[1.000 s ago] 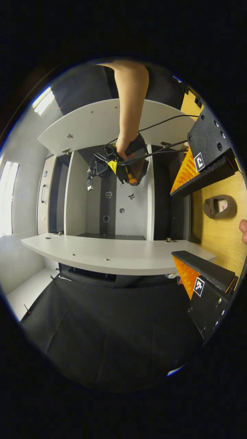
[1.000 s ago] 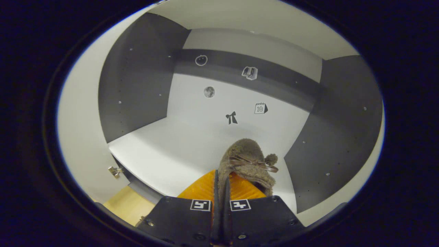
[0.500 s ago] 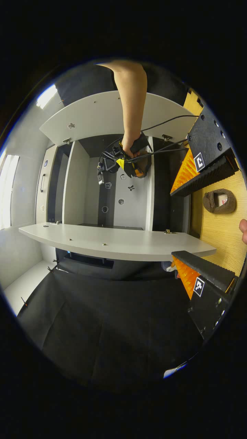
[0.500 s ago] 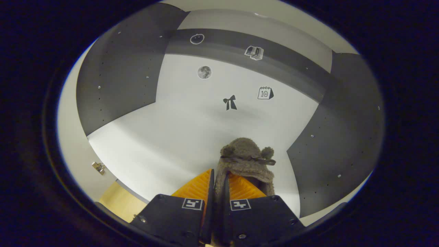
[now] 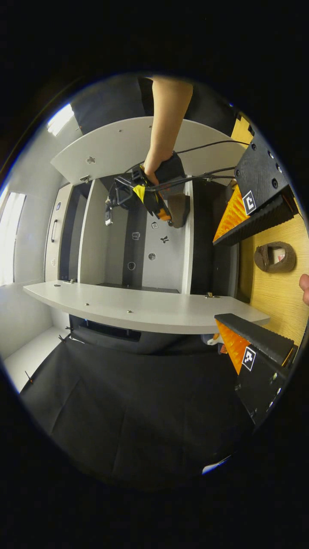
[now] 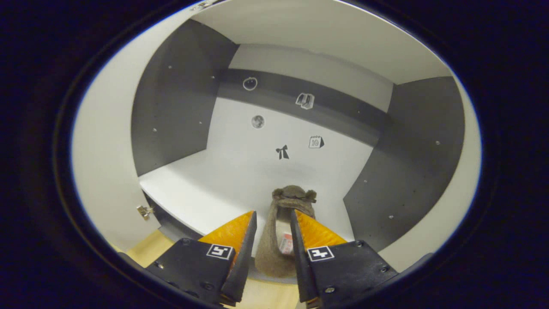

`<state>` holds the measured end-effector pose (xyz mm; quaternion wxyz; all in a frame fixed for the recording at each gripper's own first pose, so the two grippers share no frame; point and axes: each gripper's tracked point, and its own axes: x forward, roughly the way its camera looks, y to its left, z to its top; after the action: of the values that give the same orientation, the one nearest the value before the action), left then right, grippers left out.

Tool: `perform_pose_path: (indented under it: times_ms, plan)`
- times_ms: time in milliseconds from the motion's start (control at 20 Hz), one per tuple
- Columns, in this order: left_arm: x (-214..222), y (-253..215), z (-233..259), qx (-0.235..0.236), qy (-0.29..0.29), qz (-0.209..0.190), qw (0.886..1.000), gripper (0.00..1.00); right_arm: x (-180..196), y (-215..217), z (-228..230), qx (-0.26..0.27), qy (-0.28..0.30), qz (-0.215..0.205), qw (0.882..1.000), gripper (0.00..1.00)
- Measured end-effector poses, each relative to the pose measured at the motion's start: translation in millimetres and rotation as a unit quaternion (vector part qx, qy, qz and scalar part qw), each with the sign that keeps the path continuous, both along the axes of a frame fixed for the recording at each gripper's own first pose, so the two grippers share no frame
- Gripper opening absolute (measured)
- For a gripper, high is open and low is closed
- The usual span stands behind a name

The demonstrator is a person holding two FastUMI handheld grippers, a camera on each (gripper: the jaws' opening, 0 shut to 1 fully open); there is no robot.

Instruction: Grab one shoe with the right hand and put it into the shoe cabinet, grab the other shoe with the left hand and put it into the shoe cabinet; then close the right door with the right hand and the left door with the left hand.

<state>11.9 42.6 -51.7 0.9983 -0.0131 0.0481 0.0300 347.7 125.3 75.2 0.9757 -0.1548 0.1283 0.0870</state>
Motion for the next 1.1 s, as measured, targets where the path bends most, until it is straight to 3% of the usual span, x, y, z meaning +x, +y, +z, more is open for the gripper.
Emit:
perform_pose_path:
  times_ms: [100, 150, 200, 300, 650, 750, 900, 950, 1100]
  plan:
    - [0.9, -7.9, -3.8, -0.004, 0.003, -0.009, 1.0, 0.95, -38.5, -2.2, 10.8, 0.026, -0.035, 0.009, 0.999, 0.7]
    - [1.4, -12.8, -6.5, -0.007, 0.005, -0.015, 1.0, 0.95, -59.7, -4.1, 10.2, 0.044, -0.049, 0.012, 0.998, 0.64]
    - [2.2, -16.8, -7.2, -0.01, 0.006, -0.02, 1.0, 0.95, -82.5, -0.8, 6.5, 0.065, -0.057, 0.023, 0.996, 0.72]
    - [3.0, -21.7, -7.4, -0.01, 0.005, -0.028, 1.0, 0.95, -119.7, -7.8, -6.5, 0.096, -0.075, 0.023, 0.992, 0.77]
    - [6.0, -33.6, -19.3, 0.007, 0.017, -0.047, 0.999, 0.95, -219.7, -34.5, -69.6, 0.123, -0.111, 0.012, 0.986, 0.78]
    - [8.0, -34.8, -26.4, 0.01, 0.024, -0.049, 0.998, 0.95, -239.9, -47.2, -86.8, 0.126, -0.113, -0.004, 0.986, 0.81]
    - [7.7, -36.7, -35.7, 0.013, 0.031, -0.048, 0.998, 0.95, -259.6, -59.3, -117.5, 0.139, -0.104, -0.023, 0.984, 0.93]
    - [8.7, -39.0, -39.0, 0.011, 0.033, -0.051, 0.998, 0.96, -263.2, -64.9, -127.9, 0.137, -0.099, -0.031, 0.985, 0.89]
    - [9.1, -42.9, -53.1, 0.013, 0.049, -0.058, 0.997, 0.95, -274.2, -74.4, -149.9, 0.136, -0.085, -0.043, 0.986, 0.91]
